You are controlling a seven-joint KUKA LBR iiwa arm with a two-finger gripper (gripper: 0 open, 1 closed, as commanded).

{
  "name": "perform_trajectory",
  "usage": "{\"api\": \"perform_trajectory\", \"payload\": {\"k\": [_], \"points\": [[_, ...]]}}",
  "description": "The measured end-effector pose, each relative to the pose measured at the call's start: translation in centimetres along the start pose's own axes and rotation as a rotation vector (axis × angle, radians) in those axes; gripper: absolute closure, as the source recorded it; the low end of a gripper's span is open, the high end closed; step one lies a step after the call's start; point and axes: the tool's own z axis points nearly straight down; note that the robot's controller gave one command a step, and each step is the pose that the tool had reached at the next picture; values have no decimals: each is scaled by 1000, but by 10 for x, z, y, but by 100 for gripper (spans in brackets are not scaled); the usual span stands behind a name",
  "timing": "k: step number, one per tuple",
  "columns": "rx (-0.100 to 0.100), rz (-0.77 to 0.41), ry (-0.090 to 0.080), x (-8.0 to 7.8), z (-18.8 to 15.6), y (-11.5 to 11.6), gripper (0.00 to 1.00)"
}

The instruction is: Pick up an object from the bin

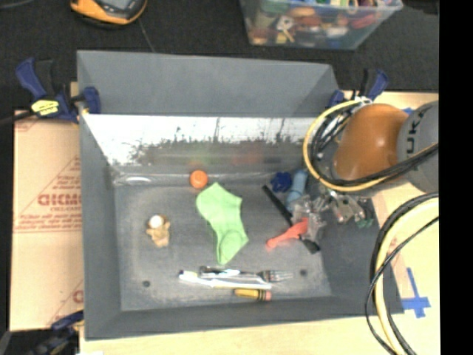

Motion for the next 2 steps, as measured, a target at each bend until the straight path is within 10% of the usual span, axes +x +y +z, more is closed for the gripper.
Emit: {"api": "perform_trajectory", "payload": {"k": [2], "points": [[1,3,-2,0,-11,0,100]]}}
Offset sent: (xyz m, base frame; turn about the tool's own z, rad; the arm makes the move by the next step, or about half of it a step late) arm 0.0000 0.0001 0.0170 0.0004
